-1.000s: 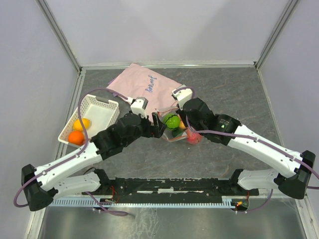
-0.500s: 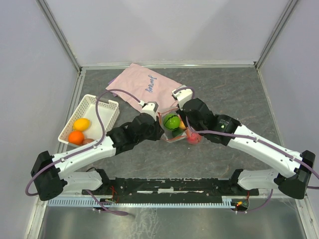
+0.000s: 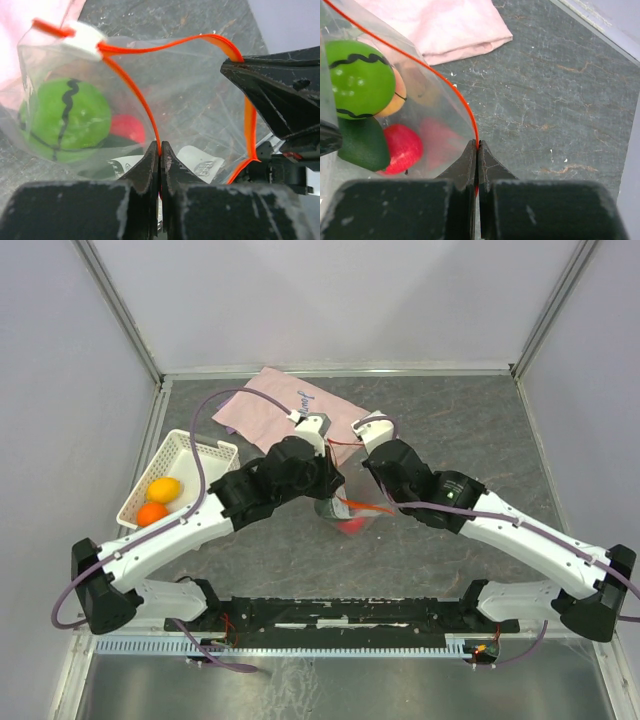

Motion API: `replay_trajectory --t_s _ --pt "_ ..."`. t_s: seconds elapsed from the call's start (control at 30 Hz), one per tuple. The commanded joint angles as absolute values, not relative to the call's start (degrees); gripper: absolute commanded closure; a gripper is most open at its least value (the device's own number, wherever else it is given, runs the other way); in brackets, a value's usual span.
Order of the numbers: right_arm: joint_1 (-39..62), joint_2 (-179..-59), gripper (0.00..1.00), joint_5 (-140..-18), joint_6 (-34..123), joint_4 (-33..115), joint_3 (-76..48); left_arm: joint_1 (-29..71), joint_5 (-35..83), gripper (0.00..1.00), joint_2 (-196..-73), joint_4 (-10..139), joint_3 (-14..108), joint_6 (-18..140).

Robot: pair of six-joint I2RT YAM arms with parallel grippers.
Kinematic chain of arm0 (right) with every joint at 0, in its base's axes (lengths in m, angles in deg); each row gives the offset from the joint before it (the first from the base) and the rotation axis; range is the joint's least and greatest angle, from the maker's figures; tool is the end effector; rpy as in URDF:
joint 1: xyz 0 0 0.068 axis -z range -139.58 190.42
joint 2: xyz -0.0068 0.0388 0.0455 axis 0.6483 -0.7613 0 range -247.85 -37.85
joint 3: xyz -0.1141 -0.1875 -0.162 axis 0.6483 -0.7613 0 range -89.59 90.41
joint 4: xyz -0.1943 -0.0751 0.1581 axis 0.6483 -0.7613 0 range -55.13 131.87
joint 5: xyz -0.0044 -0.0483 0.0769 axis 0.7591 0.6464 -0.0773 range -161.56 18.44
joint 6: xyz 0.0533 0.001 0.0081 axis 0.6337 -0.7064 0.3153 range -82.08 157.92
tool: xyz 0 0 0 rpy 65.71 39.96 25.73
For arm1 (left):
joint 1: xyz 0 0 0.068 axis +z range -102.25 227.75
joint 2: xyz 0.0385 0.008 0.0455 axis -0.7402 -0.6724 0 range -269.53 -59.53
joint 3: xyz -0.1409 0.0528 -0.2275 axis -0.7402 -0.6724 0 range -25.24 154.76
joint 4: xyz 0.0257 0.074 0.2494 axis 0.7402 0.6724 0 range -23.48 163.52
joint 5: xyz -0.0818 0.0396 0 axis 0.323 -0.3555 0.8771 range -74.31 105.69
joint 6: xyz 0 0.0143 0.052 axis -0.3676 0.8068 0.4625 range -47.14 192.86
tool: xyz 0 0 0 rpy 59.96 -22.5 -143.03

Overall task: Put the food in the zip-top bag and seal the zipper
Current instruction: Place the fake fruit in the zipper food storage bag.

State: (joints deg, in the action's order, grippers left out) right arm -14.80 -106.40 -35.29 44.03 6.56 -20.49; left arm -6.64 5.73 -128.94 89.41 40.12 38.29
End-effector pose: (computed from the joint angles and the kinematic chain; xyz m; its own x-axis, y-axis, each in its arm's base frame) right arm 0.1612 0.1952 0.3630 -0.3644 -0.3742 -0.8527 -0.3481 0.9041 -0.2480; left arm 0.1638 -0.2183 0.3538 -0.6206 -0.0932 -0.7786 0.4358 0.7845 -0.4412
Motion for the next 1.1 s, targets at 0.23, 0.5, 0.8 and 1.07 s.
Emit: replay_trajectory --t_s 0.23,0.5,0.8,1.07 --pt "-13.9 -106.6 0.98 -30.4 43.5 4.0 -18.9 -6.6 0.4 0.96 -132.7 98.7 46.1 44.4" --pt "-13.8 -107.3 0.99 -33.9 43.1 1.1 -14.0 -6.5 -0.6 0.95 -134.1 98.9 48.6 45.7" --pt "-12.1 -111.2 0.99 -34.2 42.6 -2.9 -8.8 -3.2 -0.3 0.94 -137.4 98.0 50.5 47.3" --pt "-10.6 -112.7 0.99 -35.5 42.3 -2.4 -8.8 -1.6 6.5 0.8 -138.2 93.7 49.6 46.1"
